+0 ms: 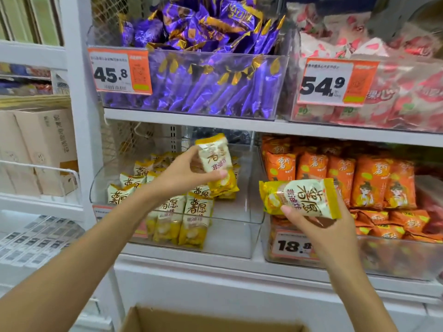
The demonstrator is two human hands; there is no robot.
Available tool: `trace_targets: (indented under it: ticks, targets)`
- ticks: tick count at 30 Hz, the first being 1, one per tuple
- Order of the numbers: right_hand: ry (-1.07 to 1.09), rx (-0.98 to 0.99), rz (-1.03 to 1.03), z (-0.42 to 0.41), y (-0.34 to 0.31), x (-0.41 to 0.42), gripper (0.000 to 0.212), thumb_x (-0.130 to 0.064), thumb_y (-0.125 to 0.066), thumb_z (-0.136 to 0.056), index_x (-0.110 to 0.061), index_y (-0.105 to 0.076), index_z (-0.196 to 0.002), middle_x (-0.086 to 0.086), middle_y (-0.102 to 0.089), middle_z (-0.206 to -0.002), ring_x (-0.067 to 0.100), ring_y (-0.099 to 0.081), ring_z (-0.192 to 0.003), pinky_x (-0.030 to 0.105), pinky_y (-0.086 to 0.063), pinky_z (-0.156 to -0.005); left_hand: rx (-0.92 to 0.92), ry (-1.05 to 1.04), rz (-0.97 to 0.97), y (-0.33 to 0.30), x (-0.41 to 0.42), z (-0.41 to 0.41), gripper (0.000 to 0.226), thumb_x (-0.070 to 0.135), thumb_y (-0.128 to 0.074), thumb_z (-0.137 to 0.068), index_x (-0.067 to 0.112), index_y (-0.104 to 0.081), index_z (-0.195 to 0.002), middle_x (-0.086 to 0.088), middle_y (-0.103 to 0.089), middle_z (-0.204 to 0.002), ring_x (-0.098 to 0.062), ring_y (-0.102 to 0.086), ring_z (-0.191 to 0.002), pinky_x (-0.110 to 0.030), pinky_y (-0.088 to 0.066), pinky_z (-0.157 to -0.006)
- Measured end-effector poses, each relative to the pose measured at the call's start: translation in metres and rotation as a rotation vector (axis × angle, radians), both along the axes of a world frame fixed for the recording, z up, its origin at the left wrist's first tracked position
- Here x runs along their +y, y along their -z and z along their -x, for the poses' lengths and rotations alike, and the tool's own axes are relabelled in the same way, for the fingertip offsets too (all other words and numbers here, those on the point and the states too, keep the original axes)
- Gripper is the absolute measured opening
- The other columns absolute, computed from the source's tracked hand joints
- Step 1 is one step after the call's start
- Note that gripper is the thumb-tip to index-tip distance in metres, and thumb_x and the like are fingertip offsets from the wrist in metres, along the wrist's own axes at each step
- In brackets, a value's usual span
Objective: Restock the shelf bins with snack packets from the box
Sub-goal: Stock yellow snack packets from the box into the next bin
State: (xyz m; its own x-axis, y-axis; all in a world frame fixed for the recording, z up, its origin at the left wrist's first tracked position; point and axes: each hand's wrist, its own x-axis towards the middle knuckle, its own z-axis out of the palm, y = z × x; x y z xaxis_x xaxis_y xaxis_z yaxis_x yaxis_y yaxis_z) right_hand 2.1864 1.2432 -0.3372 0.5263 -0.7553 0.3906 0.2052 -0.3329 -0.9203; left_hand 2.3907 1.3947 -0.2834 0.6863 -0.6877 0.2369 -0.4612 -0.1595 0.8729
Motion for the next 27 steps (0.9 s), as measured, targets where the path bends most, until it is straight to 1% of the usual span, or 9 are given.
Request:
trace_targets:
  ticks: [2,3,5,7,10,13,18,23,27]
  targets:
    - [-0.002,-0.014,-0.023,-0.001,0.004,-0.004,0.082,-0.036,-0.089,-0.05,-0.021,-0.058,-0.124,-0.008,-0.073,-0.098,0.005,-0.068,-0.088,0.035,-0.056,-0.079,-0.037,0.048,-0.082,0.006,-0.022,-0.018,0.05,0.029,-0.08,-0.077,0.036,-0.049,-0.115,0.006,-0.067,-0.108,-0.006,-0.067,-0.094,-0.012,-0.051,-0.069]
    - [0.001,-0.019,-0.029,-0.002,0.005,-0.005,0.078,-0.035,-0.089,-0.05,-0.021,-0.06,-0.121,-0.01,-0.073,-0.093,0.001,-0.068,-0.083,0.032,-0.056,-0.073,-0.072,0.053,-0.121,0.011,-0.033,-0.027,0.058,0.03,-0.082,-0.075,0.033,-0.048,-0.122,0.005,-0.066,-0.114,-0.01,-0.066,-0.101,-0.019,-0.053,-0.079]
    - [-0.006,-0.025,-0.039,-0.003,0.006,-0.007,0.064,-0.035,-0.083,-0.052,-0.024,-0.061,-0.112,-0.019,-0.072,-0.086,-0.005,-0.066,-0.075,0.025,-0.054,-0.063,-0.165,0.022,-0.223,0.023,-0.053,-0.044,0.088,0.035,-0.086,-0.068,0.021,-0.038,-0.141,0.006,-0.055,-0.132,-0.015,-0.056,-0.12,-0.029,-0.046,-0.1]
    - [-0.018,-0.03,-0.05,-0.005,0.005,-0.009,0.053,-0.031,-0.079,-0.056,-0.025,-0.062,-0.106,-0.023,-0.071,-0.083,-0.006,-0.066,-0.073,0.019,-0.053,-0.057,-0.286,-0.038,-0.347,0.033,-0.066,-0.057,0.102,0.04,-0.086,-0.067,0.016,-0.029,-0.148,0.001,-0.05,-0.137,-0.021,-0.046,-0.13,-0.033,-0.039,-0.106]
    - [-0.043,-0.035,-0.067,-0.007,0.005,-0.013,0.043,-0.017,-0.081,-0.066,-0.021,-0.064,-0.106,-0.019,-0.073,-0.084,-0.003,-0.068,-0.075,0.01,-0.05,-0.058,-0.459,-0.043,-0.497,0.042,-0.076,-0.069,0.09,0.054,-0.083,-0.063,0.023,-0.043,-0.138,-0.002,-0.057,-0.132,-0.025,-0.051,-0.123,-0.04,-0.045,-0.099]
    - [-0.07,-0.006,-0.071,-0.007,0.004,-0.017,0.037,-0.018,-0.08,-0.066,-0.024,-0.064,-0.1,-0.021,-0.072,-0.08,-0.005,-0.067,-0.073,0.009,-0.049,-0.057,-0.606,-0.083,-0.613,0.047,-0.081,-0.075,0.085,0.062,-0.079,-0.061,0.028,-0.048,-0.133,-0.002,-0.054,-0.135,-0.027,-0.044,-0.127,-0.039,-0.041,-0.102]
    - [-0.102,0.044,-0.131,-0.006,0.001,-0.021,0.049,-0.038,-0.077,-0.051,-0.026,-0.066,-0.097,-0.015,-0.074,-0.085,0.006,-0.071,-0.079,0.027,-0.051,-0.067,-0.772,-0.118,-0.588,0.047,-0.086,-0.071,0.083,0.061,-0.081,-0.06,0.034,-0.047,-0.13,-0.001,-0.06,-0.122,-0.026,-0.045,-0.118,-0.034,-0.037,-0.09]
    - [-0.105,0.044,-0.142,-0.005,0.0,-0.02,0.061,-0.04,-0.078,-0.05,-0.024,-0.065,-0.108,-0.011,-0.074,-0.091,0.011,-0.071,-0.085,0.027,-0.055,-0.07,-0.965,-0.193,-0.711,0.044,-0.084,-0.061,0.08,0.063,-0.077,-0.062,0.03,-0.051,-0.131,0.001,-0.048,-0.137,-0.023,-0.036,-0.13,-0.035,-0.028,-0.105]
    - [-0.105,0.001,-0.164,-0.003,0.0,-0.021,0.076,-0.032,-0.08,-0.055,-0.021,-0.054,-0.125,-0.008,-0.074,-0.098,0.011,-0.071,-0.088,0.027,-0.059,-0.073,-0.949,-0.247,-0.823,0.042,-0.079,-0.058,0.083,0.064,-0.075,-0.064,0.032,-0.048,-0.136,-0.001,-0.04,-0.144,-0.024,-0.028,-0.136,-0.037,-0.024,-0.11]
